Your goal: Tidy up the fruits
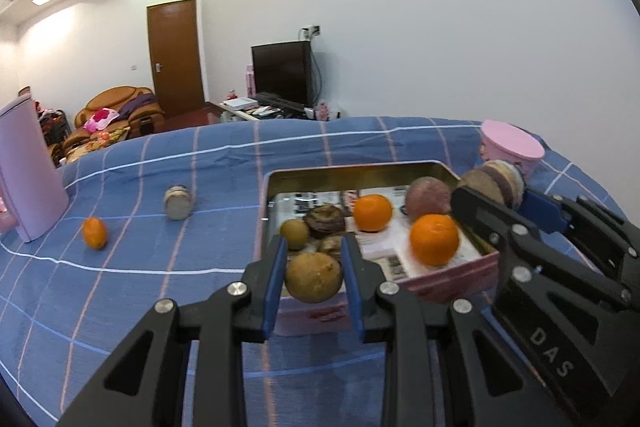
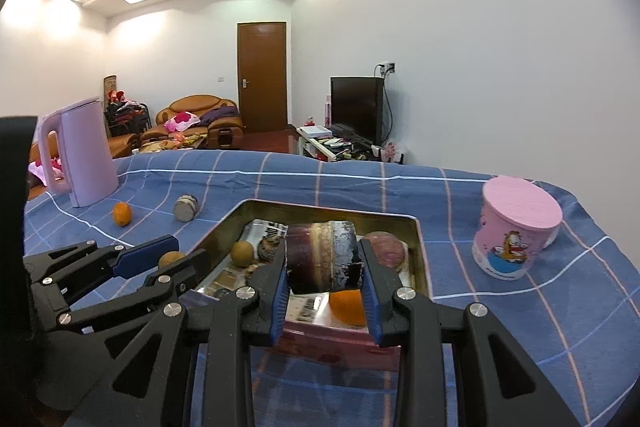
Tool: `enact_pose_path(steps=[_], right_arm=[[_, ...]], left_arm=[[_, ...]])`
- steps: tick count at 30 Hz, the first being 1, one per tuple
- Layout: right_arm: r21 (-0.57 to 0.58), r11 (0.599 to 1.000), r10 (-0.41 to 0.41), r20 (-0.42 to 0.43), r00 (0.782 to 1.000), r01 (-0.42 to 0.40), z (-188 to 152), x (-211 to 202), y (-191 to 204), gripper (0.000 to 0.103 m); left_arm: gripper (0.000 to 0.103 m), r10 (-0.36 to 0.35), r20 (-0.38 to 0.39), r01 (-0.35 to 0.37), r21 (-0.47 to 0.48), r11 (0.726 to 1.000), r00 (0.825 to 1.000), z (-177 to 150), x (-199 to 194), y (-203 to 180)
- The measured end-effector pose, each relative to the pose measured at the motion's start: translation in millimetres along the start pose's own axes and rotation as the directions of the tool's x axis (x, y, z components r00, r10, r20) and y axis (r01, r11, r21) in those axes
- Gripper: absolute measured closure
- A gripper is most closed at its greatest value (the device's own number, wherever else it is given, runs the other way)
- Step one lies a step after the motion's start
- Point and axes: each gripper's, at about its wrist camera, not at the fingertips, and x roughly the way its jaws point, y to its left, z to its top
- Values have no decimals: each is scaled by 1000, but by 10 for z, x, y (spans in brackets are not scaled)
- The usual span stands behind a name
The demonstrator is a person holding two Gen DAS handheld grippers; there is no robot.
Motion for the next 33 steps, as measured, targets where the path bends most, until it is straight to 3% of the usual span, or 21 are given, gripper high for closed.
enact_pose_path(steps=[10, 33], right_arm=[[29, 997, -65, 3, 998, 65, -17, -47, -316, 70], [106, 985, -133, -18, 991, 134, -49, -141, -877, 69]], left_arm=[[73, -77, -36, 78, 17, 997, 996, 14, 74, -225], [73, -153, -41, 155, 72, 985, 987, 121, 185, -843]])
